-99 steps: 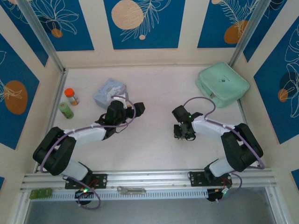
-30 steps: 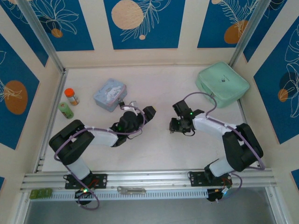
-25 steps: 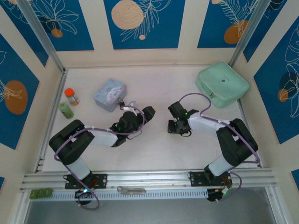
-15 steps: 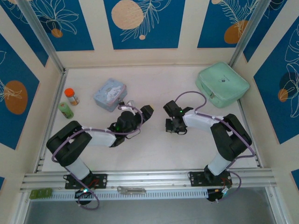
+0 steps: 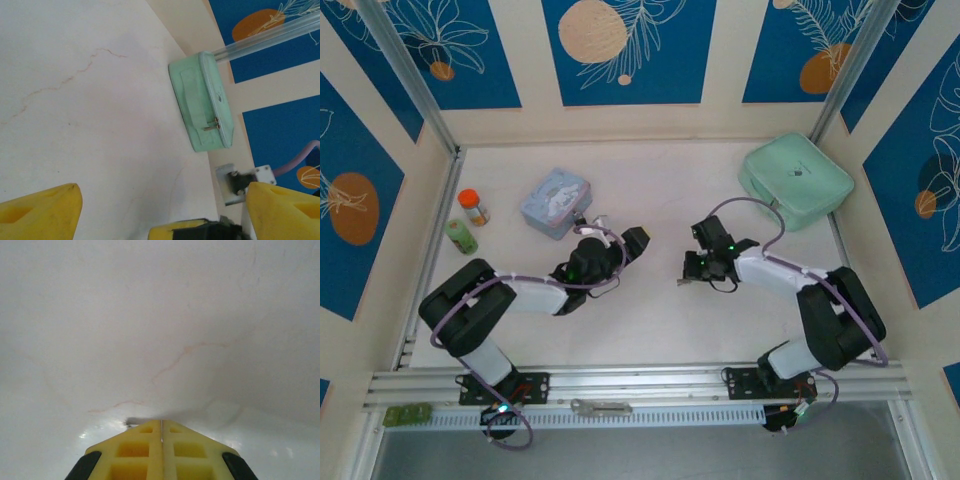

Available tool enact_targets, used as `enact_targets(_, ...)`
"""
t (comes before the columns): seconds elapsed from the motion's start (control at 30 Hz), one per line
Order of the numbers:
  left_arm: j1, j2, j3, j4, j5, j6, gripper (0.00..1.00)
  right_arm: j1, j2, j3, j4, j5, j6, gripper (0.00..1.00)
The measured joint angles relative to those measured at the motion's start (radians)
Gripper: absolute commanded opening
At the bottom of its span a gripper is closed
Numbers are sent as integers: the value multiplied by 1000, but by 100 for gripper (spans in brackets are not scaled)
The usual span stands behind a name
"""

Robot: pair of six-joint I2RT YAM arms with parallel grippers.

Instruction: Unlock a padlock with a key

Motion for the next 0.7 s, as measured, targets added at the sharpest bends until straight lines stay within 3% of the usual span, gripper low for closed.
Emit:
enact_targets(0.33,0,84,20,68,109,-13,82,-80,-41,-37,103,-161,-43,0)
enact_targets(0.53,0,89,24,70,121,-11,82,-68,-37,-36,84,-160,-26,0)
enact_targets(0.57,0,89,25,70,121,-8,82,-57,-32,-35,65,-145,-17,4)
enact_targets(0.7,1,86,26,60,120,-3,83,9,-26,-37,-34,-70,22,38)
